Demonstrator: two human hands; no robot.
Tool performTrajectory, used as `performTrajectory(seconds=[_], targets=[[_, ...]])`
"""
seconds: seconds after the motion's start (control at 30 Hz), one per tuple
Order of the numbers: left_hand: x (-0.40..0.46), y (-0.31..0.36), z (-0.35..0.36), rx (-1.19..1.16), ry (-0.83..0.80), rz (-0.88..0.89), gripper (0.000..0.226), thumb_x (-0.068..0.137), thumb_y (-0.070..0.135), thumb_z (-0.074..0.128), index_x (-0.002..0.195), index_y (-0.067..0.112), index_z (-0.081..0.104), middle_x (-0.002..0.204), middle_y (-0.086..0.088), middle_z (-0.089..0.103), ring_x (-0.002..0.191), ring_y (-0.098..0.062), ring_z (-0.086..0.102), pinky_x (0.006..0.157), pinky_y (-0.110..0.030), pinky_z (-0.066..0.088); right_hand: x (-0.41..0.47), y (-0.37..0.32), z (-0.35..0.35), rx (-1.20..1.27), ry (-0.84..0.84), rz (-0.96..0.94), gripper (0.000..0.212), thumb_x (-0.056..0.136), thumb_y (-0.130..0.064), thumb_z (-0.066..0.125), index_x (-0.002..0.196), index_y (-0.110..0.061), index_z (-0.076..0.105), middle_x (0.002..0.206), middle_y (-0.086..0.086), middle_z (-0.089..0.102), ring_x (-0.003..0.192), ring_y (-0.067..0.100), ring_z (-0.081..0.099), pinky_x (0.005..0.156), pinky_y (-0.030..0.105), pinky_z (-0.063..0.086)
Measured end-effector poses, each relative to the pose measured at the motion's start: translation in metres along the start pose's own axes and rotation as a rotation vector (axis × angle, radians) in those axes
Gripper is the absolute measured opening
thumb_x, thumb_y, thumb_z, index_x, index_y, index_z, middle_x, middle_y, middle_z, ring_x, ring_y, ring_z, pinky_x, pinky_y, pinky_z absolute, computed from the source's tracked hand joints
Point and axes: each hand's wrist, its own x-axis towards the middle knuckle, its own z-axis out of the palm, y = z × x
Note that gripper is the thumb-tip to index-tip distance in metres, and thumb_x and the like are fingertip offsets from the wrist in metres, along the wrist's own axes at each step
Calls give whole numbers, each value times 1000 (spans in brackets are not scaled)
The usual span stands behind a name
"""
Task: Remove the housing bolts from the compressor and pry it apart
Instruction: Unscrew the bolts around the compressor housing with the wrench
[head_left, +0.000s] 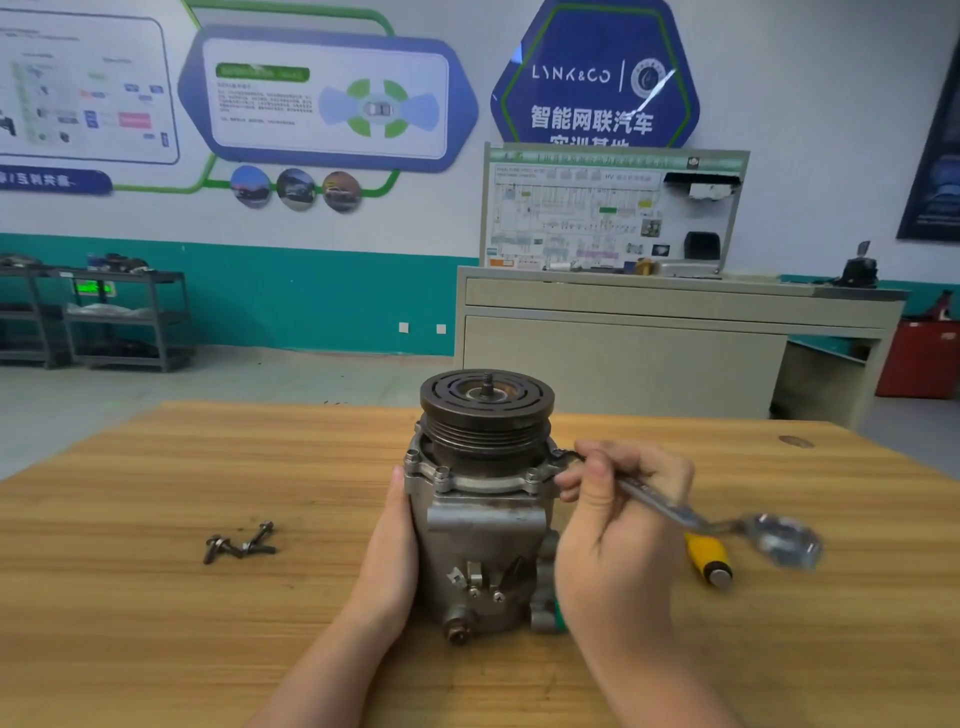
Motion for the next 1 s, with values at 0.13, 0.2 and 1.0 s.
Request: performTrajectory(seconds=[0.13,0.2,1.0], targets=[[0,3,1,11,7,14,55,99,55,22,73,59,70,79,25,72,77,13,65,73,-15,44,-2,-6,5,107,161,137,5,99,-22,35,95,-25,38,81,8,56,60,13,55,58,17,47],[0,2,2,12,1,14,57,98,57,23,69,56,71,77,23,72,75,12,66,64,-8,48,6,-3,6,262,280,260,12,99,-16,33,93,-26,35,76,4,57,49,10,49,47,17,41],[11,-9,-1,-86,-1,-24,51,94,64,27,96,44,74,106,4,74,103,-15,68,108,-44,40,20,74,-12,601,-519,823,44,52,-51,88,79,-21,73,45,-8,45,35,6,31,38,15,25]])
